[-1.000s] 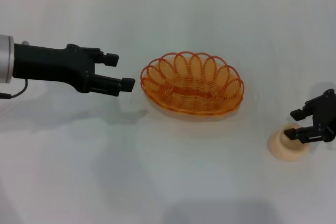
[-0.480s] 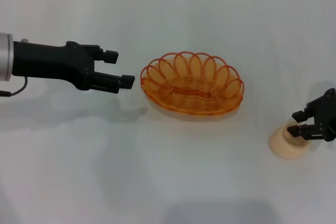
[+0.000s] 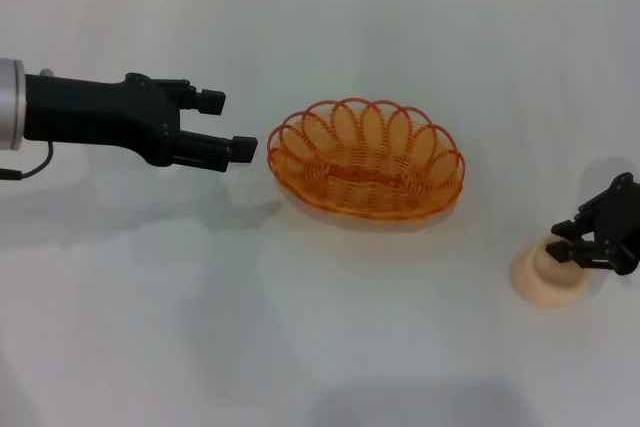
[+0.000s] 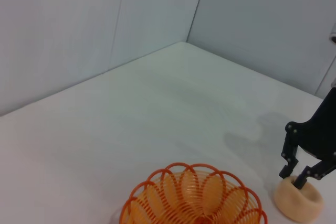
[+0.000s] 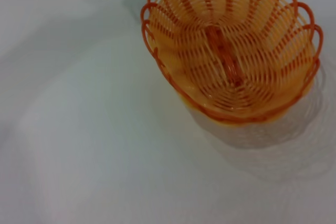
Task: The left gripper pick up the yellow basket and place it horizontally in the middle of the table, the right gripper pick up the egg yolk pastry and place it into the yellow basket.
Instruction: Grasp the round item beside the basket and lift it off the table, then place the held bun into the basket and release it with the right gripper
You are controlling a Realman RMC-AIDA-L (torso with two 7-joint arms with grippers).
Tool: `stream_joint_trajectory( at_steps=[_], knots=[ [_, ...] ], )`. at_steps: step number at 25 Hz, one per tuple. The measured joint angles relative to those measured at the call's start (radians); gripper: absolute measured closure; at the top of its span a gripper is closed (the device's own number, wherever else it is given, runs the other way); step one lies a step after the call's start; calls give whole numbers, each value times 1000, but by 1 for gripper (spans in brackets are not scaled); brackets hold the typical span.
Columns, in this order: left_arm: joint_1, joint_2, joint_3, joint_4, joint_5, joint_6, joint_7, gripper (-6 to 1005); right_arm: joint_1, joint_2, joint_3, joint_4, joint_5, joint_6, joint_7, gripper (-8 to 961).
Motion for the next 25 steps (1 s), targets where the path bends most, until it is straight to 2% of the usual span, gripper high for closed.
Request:
stream_joint_trajectory(
  at_steps=[4,14,21,25],
  knots=[
    [0,0,0,2,-1,0,0,109,7,0,-3,4,-13,-1,3,698],
    [3,0,0,3,-2,-2,0,109,19,1,-4,-25,-17,-39,17,910],
    [34,4,0,-3,-2,6,12,109,-12,3,-10,-171,107,-56,50,931],
    [59,6,-6,-3,-8,6,26,109,3,4,-40,-222,128,-27,90,931]
  ],
)
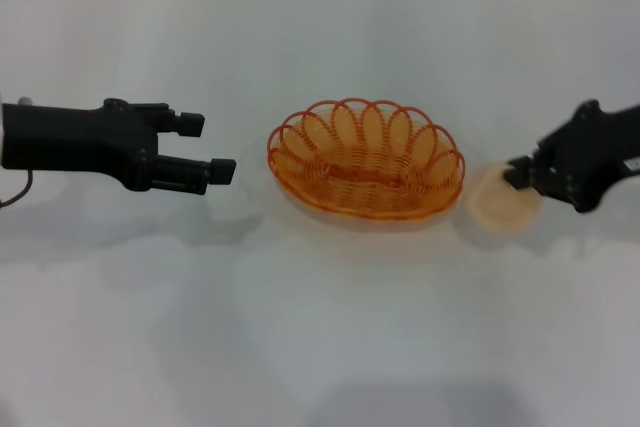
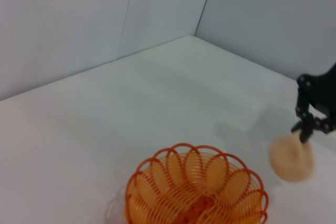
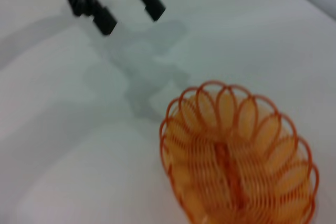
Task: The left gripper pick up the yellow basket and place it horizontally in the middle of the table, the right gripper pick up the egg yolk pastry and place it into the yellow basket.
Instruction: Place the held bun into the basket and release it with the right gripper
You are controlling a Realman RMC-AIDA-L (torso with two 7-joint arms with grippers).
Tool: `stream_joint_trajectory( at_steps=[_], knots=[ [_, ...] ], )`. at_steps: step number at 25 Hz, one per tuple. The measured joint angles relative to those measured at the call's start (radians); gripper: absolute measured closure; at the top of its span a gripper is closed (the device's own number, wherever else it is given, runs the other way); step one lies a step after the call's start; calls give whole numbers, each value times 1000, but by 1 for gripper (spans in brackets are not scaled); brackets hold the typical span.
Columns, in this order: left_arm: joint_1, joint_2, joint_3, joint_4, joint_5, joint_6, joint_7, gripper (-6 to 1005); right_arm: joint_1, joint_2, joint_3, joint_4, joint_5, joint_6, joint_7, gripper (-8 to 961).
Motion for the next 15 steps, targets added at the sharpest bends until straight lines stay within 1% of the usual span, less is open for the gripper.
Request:
stream_joint_trajectory(
  at_steps=[6,15],
  knots=[
    [19,-4,0,0,-8,13,8,109,69,0,-99,-3,-5,98,45,932],
    [31,-3,0,-1,-10,14,16,109,202,7,-226,114,-9,283,59,930]
  ],
)
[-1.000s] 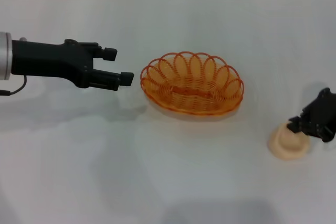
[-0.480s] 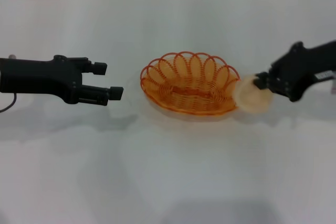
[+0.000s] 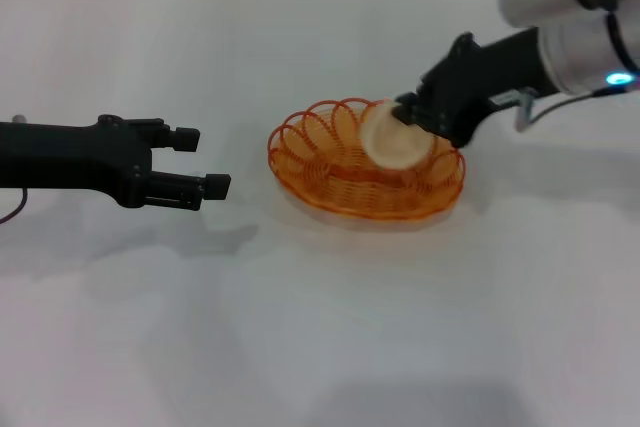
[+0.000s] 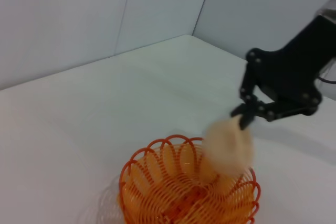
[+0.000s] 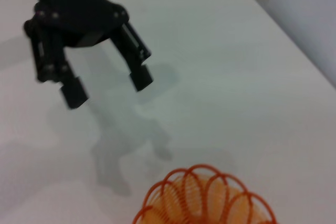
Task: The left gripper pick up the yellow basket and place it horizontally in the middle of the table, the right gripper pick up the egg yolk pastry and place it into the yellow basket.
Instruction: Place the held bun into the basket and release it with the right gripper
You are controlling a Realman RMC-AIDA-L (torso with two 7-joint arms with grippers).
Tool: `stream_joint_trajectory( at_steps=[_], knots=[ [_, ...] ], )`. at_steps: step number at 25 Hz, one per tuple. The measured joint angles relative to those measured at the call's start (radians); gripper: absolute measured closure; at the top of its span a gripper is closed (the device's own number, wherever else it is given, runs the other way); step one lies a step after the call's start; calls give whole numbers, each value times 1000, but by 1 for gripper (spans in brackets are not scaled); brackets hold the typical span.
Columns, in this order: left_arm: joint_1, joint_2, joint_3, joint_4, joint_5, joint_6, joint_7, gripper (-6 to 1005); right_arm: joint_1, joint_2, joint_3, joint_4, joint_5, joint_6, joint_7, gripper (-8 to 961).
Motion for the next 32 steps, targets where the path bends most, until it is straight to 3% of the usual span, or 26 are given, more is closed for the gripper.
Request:
stream_joint_trajectory(
  at_steps=[7,16,21,24,32],
  knots=[
    [3,4,0,-1,-2,-6,11,109,67,0,-40,115,6,96,4,916],
    [-6,6,0,-1,-2,-22,23,109,56,0,-65,125,8,139,-2,899],
    [-5,6,0,-1,-4,-28,25,109,41,-1,-66,84,9,144,-2,777],
    [-1,6,0,-1,-7,-38,25,109,-13,-3,-64,8,9,142,-2,704],
    [13,-1,-44,-1,-14,-40,49,109,-261,-9,-52,-228,12,134,-16,361]
  ],
)
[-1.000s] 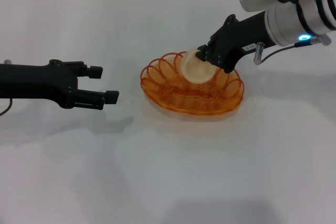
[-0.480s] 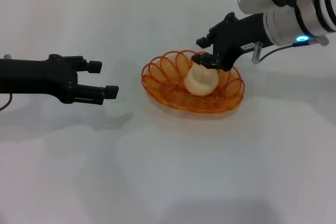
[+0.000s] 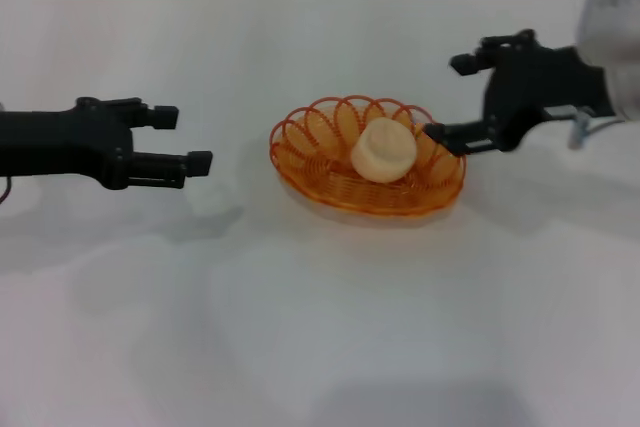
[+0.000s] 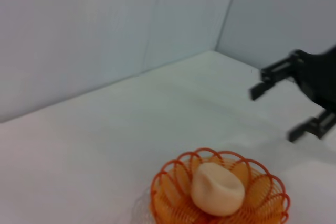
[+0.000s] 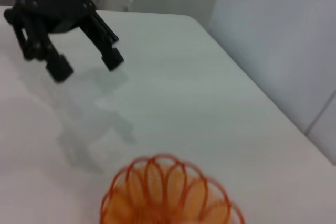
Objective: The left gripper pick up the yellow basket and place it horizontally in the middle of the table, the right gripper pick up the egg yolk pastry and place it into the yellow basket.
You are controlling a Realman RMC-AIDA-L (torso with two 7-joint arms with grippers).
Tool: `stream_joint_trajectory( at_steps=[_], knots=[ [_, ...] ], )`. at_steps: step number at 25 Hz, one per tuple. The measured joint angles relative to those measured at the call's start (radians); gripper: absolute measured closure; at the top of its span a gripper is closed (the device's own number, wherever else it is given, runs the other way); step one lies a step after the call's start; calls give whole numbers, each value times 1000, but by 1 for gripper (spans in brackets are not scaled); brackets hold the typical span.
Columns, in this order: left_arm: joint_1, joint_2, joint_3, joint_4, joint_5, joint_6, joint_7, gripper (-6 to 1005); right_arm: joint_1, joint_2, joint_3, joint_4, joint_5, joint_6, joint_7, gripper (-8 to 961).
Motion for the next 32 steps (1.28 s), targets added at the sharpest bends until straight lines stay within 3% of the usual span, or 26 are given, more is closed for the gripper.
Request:
stream_joint_trajectory(
  at_steps=[4,8,16,22,32],
  knots=[
    [5,-1,-19,-10,0,-1,14,109,-108,-2,37,-66,21,-52,-18,208],
    [3,-3,-20,-15,-15,-4,23,109,-144,-3,128,-37,102,-155,-87,76],
    [7,-4,-21,-60,-67,-4,54,109,-146,-5,347,174,337,-368,-421,77],
    [8,1,-22,-116,-105,2,110,109,-121,-5,477,311,394,-463,-564,78],
    [-20,2,15,-119,-91,80,144,109,-112,-7,507,352,391,-529,-592,77]
  ],
)
